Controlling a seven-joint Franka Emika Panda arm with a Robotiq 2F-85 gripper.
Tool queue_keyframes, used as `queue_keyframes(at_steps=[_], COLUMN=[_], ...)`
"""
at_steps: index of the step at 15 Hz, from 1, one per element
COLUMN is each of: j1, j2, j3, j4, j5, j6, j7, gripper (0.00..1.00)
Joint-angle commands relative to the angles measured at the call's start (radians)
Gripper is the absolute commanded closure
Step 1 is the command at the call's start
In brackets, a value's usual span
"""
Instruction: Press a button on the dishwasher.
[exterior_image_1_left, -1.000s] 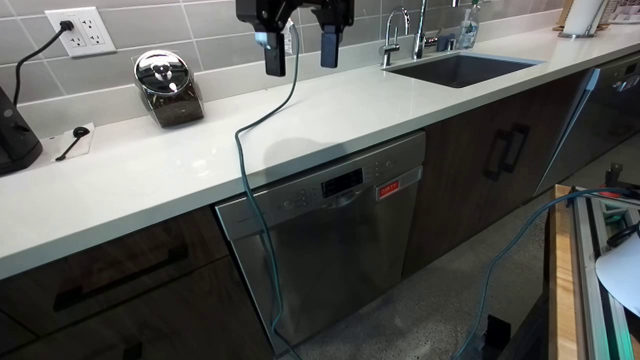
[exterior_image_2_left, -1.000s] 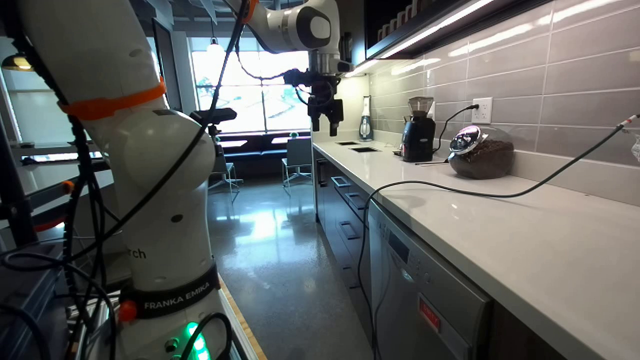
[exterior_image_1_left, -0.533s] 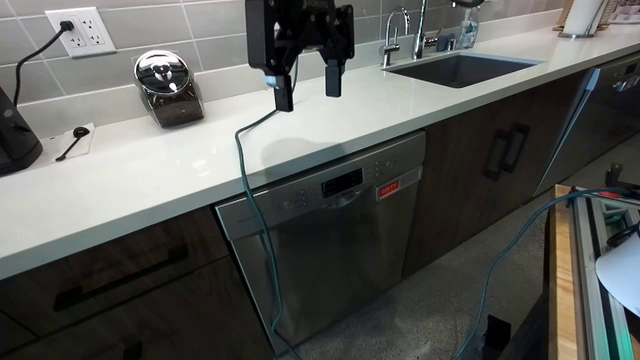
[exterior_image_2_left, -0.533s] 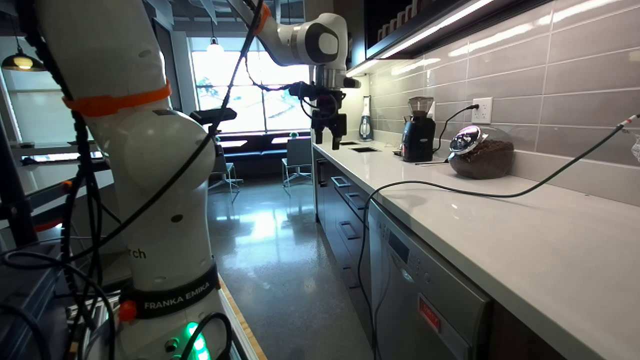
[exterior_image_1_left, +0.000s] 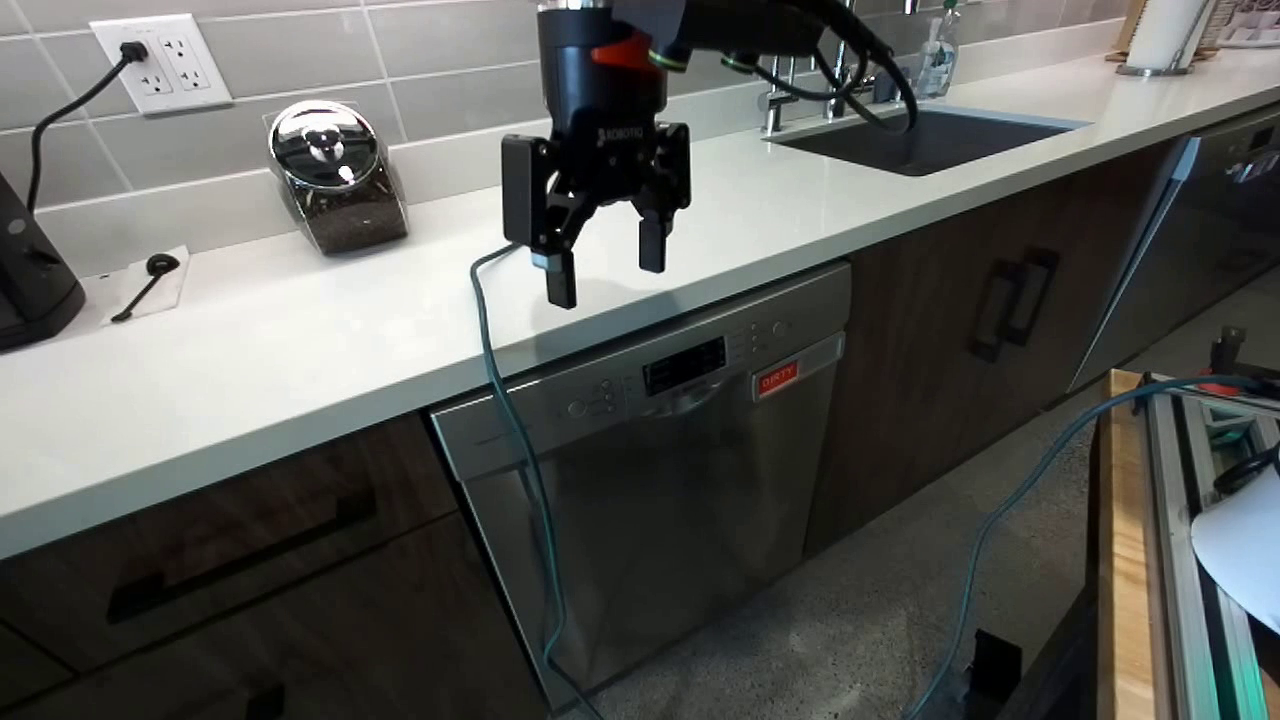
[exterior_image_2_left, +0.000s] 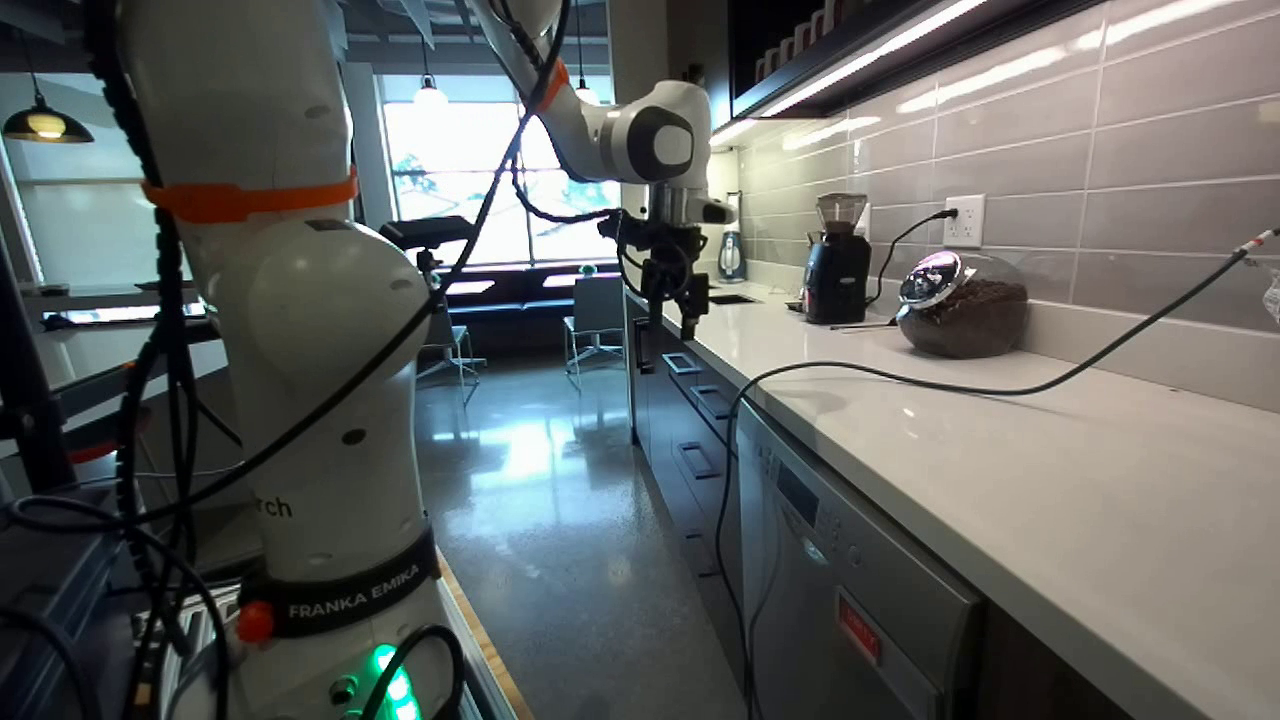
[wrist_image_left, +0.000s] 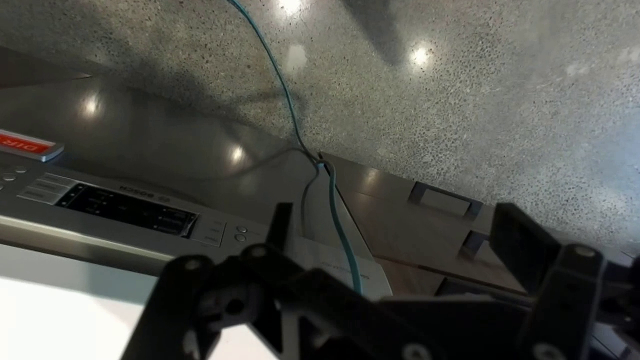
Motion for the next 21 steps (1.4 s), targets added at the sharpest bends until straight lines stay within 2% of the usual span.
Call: queue_keyframes(at_steps=[1,14,18,21], j1=[0.006,0.000,-0.001,0.006], j2=[0.030,0.141,0.242,0.327], j3=[-0.008,-0.029,-0.056,-0.060], j4=[-0.035,-0.183,-0.189,-0.181], j5=[0.015,-0.003,-0.060,-0.033], j6=[0.092,0.426,0.540,0.646], j7=[-0.008,-0.010,0.006,-0.019], gripper=[0.00,0.00,0.00,0.00])
